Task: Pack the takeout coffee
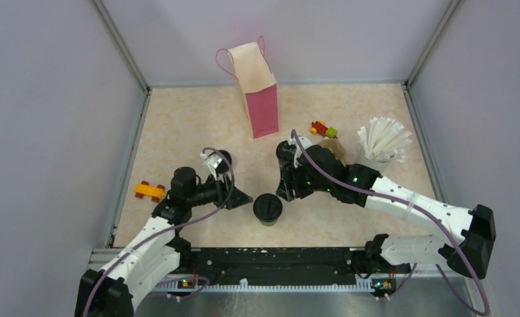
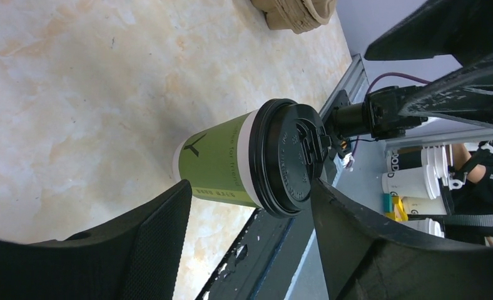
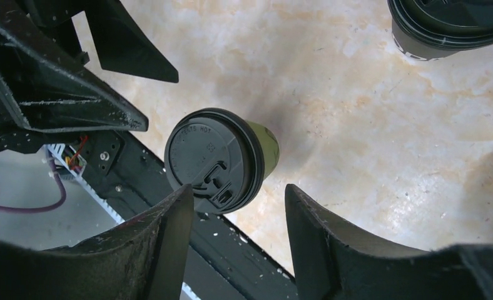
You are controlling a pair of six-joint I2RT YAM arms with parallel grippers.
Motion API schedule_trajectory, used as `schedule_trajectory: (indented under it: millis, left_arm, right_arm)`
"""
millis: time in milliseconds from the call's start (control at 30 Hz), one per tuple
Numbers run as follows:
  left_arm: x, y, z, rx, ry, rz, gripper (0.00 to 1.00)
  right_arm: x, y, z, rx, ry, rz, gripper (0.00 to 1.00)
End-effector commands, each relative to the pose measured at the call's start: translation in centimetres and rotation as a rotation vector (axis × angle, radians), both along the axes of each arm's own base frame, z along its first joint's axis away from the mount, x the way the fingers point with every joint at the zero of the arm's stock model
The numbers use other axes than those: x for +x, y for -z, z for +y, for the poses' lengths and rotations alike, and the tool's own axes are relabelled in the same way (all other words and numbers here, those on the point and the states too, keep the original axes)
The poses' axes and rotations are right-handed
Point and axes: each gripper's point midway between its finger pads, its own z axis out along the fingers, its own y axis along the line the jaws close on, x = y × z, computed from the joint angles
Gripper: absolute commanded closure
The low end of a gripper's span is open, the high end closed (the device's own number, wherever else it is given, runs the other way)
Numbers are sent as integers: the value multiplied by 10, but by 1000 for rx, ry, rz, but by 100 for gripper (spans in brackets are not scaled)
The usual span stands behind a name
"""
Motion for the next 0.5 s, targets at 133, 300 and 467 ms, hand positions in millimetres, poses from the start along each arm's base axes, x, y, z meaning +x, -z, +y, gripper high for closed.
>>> schedule_trajectory:
  millis: [133, 300, 467]
  left_arm:
    - [-3, -9, -15, -31, 97, -75, 22]
    - [-5, -5, -18, -15, 115, -86, 20]
    - [-3, 0, -21, -12, 114, -76, 25]
  right_arm:
    - [13, -3, 15, 139, -28, -11, 42]
    - [15, 6, 17, 156, -47, 7, 40]
    - [16, 16, 16, 148, -63, 23, 40]
